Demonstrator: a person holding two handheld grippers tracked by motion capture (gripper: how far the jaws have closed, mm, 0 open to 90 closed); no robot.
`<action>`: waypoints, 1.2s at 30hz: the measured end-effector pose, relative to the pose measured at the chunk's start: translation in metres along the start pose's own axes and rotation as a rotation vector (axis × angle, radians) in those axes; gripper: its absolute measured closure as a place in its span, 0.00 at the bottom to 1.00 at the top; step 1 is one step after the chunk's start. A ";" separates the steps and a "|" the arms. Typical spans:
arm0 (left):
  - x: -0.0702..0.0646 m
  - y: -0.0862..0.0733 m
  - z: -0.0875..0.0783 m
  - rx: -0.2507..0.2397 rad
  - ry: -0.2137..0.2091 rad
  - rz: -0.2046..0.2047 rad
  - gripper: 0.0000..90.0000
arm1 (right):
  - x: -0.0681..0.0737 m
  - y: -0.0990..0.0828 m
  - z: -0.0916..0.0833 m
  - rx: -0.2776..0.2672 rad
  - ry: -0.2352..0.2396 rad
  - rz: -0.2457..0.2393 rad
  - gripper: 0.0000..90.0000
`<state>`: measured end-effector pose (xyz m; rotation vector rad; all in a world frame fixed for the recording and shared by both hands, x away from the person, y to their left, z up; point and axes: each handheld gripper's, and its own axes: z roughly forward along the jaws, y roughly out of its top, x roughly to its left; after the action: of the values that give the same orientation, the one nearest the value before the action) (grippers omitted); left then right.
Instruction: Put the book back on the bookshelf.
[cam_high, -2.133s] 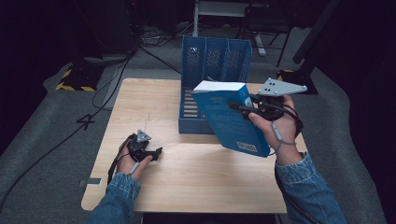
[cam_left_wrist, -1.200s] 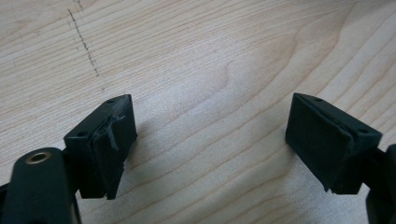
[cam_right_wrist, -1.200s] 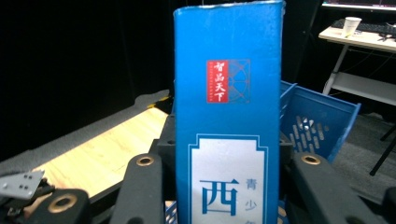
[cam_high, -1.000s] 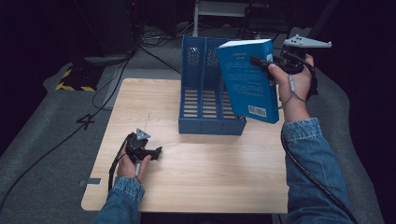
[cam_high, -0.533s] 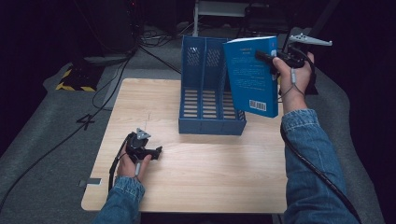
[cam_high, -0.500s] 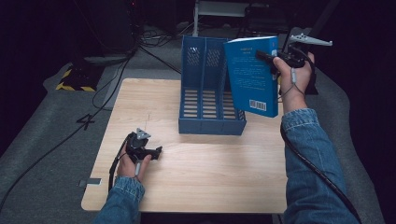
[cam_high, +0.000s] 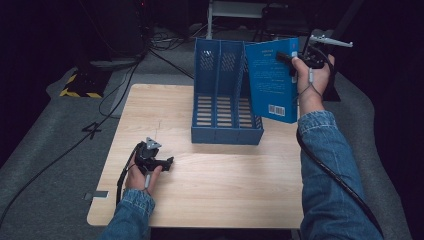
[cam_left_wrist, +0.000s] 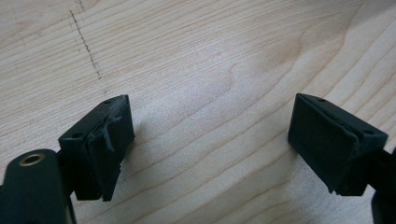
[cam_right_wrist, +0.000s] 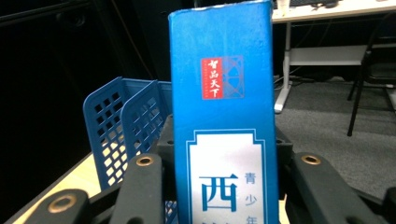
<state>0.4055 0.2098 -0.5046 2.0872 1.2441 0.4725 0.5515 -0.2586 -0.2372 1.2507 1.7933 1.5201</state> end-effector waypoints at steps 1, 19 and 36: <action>0.000 0.000 0.000 0.000 -0.003 -0.001 0.16 | 0.000 0.001 0.002 -0.001 -0.007 0.005 0.68; 0.000 0.000 0.000 -0.001 -0.002 -0.002 0.16 | 0.015 0.005 0.040 -0.066 -0.014 0.061 0.68; 0.000 0.000 0.000 0.000 -0.001 -0.001 0.16 | 0.026 -0.036 0.062 -0.107 0.034 0.020 0.65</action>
<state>0.4057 0.2094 -0.5047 2.0866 1.2447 0.4708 0.5776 -0.2034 -0.2833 1.2012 1.7006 1.6346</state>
